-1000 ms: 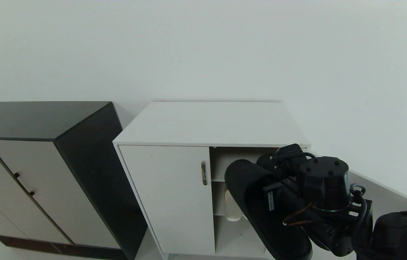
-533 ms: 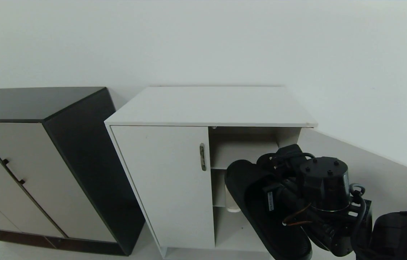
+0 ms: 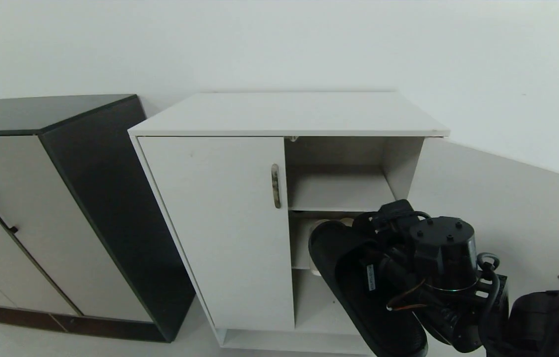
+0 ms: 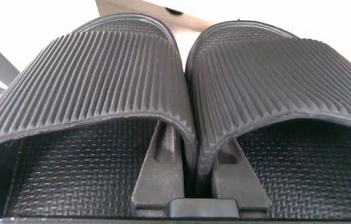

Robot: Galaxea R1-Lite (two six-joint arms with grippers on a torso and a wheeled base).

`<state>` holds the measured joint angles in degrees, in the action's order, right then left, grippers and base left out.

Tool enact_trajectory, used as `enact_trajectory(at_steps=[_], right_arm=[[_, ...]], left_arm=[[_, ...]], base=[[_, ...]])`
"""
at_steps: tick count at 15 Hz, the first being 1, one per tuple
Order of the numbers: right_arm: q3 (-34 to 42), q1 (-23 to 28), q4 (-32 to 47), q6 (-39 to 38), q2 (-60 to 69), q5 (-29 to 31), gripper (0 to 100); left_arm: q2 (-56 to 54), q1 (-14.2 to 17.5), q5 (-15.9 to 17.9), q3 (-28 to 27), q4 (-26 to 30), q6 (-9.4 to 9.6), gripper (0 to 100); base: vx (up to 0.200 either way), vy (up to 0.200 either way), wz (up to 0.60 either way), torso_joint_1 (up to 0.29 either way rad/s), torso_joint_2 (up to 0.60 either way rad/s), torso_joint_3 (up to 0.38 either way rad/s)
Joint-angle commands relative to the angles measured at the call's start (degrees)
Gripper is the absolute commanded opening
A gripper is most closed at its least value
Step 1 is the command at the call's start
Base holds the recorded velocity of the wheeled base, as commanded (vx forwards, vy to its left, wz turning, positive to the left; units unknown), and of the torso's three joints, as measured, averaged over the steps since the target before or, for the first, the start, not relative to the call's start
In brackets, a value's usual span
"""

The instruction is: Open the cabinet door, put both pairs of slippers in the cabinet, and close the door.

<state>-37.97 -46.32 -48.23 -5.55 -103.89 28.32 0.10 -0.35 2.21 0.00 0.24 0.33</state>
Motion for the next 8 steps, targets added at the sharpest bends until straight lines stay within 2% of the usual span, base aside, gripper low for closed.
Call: enact_trajectory(at_steps=[1, 8], right_arm=[[0.00, 0.01, -0.03, 0.01, -0.09, -0.02, 0], [0.09, 0.01, -0.03, 0.01, -0.09, -0.02, 0]], left_arm=[[-0.01, 0.00, -0.01, 0.00, 0.02, 0.02, 0], [-0.01, 0.00, -0.01, 0.00, 0.02, 0.02, 0]], base=[[0.000, 0.000, 0.00, -0.129, 0.46, 0.330], [0.000, 0.000, 0.00, -0.076, 0.45, 0.369]])
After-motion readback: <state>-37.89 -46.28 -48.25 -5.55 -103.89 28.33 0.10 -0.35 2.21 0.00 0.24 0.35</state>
